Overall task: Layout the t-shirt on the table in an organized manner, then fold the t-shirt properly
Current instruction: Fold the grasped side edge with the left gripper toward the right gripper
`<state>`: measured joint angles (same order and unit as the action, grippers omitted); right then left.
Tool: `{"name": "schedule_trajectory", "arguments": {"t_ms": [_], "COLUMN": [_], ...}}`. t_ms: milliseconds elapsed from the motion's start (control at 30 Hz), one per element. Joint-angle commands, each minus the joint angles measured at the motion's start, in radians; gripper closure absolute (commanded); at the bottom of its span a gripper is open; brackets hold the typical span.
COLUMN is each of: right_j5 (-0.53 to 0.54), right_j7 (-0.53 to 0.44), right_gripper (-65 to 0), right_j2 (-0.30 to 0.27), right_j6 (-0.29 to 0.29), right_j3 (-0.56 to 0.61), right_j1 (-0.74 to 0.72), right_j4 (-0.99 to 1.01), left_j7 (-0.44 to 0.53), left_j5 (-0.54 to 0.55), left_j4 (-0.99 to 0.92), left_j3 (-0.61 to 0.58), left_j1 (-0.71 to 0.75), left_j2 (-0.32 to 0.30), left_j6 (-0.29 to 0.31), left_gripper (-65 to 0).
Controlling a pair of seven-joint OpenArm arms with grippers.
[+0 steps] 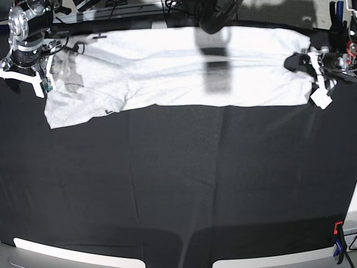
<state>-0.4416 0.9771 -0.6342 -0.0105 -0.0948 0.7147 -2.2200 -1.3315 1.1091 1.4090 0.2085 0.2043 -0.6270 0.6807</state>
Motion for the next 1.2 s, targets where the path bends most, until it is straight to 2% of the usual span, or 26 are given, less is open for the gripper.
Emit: {"name": "schedule_trajectory", "arguments": {"t_ms": [0, 100, 233, 300, 333, 400, 500, 567, 633, 800, 933, 1067, 1167], "right_j5": [-0.02, -0.019, -0.02, -0.02, -0.02, -0.026, -0.039, -0.039, -0.039, -0.039, -0.039, -0.038, -0.038], "right_j7": [-0.01, -0.01, -0.01, -0.01, -0.011, -0.011, -0.019, -0.026, -0.027, -0.027, -0.029, -0.034, -0.035], "right_gripper": [-29.3, -29.3, -29.3, -29.3, -29.3, -29.3, -29.3, -29.3, -29.3, -29.3, -29.3, -29.3, -29.3], "right_j2": [-0.014, -0.014, -0.014, -0.014, -0.014, -0.014, -0.014, -0.014, -0.014, -0.014, -0.014, -0.014, -0.014], "right_j6": [0.011, 0.011, 0.011, 0.012, 0.018, 0.072, 0.184, 0.229, 0.23, 0.231, 0.231, 0.231, 0.231], "right_j3": [-0.01, -0.01, -0.01, -0.01, -0.01, -0.01, -0.01, -0.01, -0.01, -0.01, -0.01, -0.01, -0.01], "right_j1": [0.0, 0.0, 0.0, 0.0, 0.0, 0.0, 0.0, 0.0, -0.003, -0.003, -0.003, -0.003, -0.003], "right_j4": [-0.018, -0.018, -0.018, -0.018, -0.018, -0.018, -0.018, -0.018, -0.018, -0.018, -0.018, -0.018, -0.018], "left_j7": [0.013, 0.029, 0.075, 0.062, 0.047, 0.037, 0.003, -0.031, -0.065, -0.065, -0.065, -0.065, -0.027], "left_j5": [0.001, -0.087, -0.279, -0.327, -0.323, -0.294, -0.256, -0.235, -0.213, -0.199, -0.191, -0.129, -0.12], "left_j4": [0.011, 0.011, 0.011, 0.012, 0.014, 0.035, 0.086, 0.129, 0.181, 0.322, 0.443, 0.556, 0.594], "left_j3": [0.008, 0.008, 0.008, 0.008, 0.008, 0.008, 0.007, 0.008, 0.008, 0.007, 0.006, 0.006, 0.006], "left_j1": [-0.012, -0.041, -0.103, -0.132, -0.142, -0.142, -0.135, -0.135, -0.135, -0.12, -0.053, 0.033, 0.068], "left_j2": [-0.023, -0.022, -0.022, -0.023, -0.021, -0.02, -0.007, 0.008, 0.03, 0.114, 0.189, 0.253, 0.302], "left_j6": [-0.003, -0.013, -0.145, -0.217, -0.233, -0.236, -0.232, -0.232, -0.232, -0.232, -0.231, -0.204, -0.179], "left_gripper": [0.0, 0.0, 0.0, 0.0, 0.0, 0.0, 0.0, 0.0, 0.0, 0.0, 0.0, 0.0, 0.0]}}
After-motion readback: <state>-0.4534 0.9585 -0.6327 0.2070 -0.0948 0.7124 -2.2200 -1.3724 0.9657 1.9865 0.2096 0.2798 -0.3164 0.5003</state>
